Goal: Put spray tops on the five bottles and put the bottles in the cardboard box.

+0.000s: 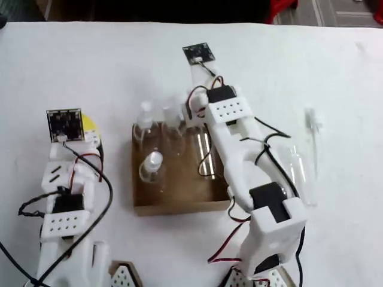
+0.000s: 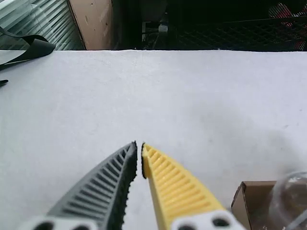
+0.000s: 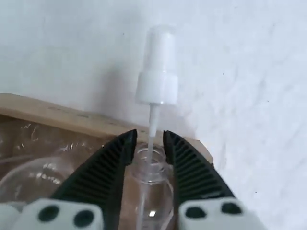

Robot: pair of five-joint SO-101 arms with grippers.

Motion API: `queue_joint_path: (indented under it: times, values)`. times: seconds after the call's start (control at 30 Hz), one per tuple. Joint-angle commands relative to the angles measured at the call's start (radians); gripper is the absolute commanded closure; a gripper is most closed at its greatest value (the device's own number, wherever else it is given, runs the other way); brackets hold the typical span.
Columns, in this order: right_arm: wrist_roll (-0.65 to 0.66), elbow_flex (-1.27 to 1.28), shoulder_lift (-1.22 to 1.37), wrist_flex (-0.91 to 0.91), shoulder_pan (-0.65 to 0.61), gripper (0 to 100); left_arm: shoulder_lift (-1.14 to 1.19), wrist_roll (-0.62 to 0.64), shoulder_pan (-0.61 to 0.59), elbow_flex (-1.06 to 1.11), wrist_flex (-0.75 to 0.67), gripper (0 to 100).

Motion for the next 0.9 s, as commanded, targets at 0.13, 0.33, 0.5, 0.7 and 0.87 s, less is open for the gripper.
queue_joint_path:
  times: [0.13,0.33,0.5,0.7,0.87]
  values:
    - [-0.006,0.012,-0.174,0.010,0.016,98.3,0.001,-0.009,0.004,-0.009,-0.023,98]
    - [-0.005,0.147,-0.383,-0.047,0.016,98.3,0.001,-0.009,0.004,-0.009,-0.023,98]
    - [0.017,0.364,-0.607,-0.231,0.016,98.3,0.001,-0.009,0.004,-0.009,-0.021,98]
    - [0.130,0.733,-0.788,-0.634,0.016,98.3,0.001,-0.009,0.004,-0.009,-0.021,98]
    - [0.129,0.999,-0.924,-0.915,-0.002,98.3,0.001,-0.009,0.007,-0.009,-0.023,98]
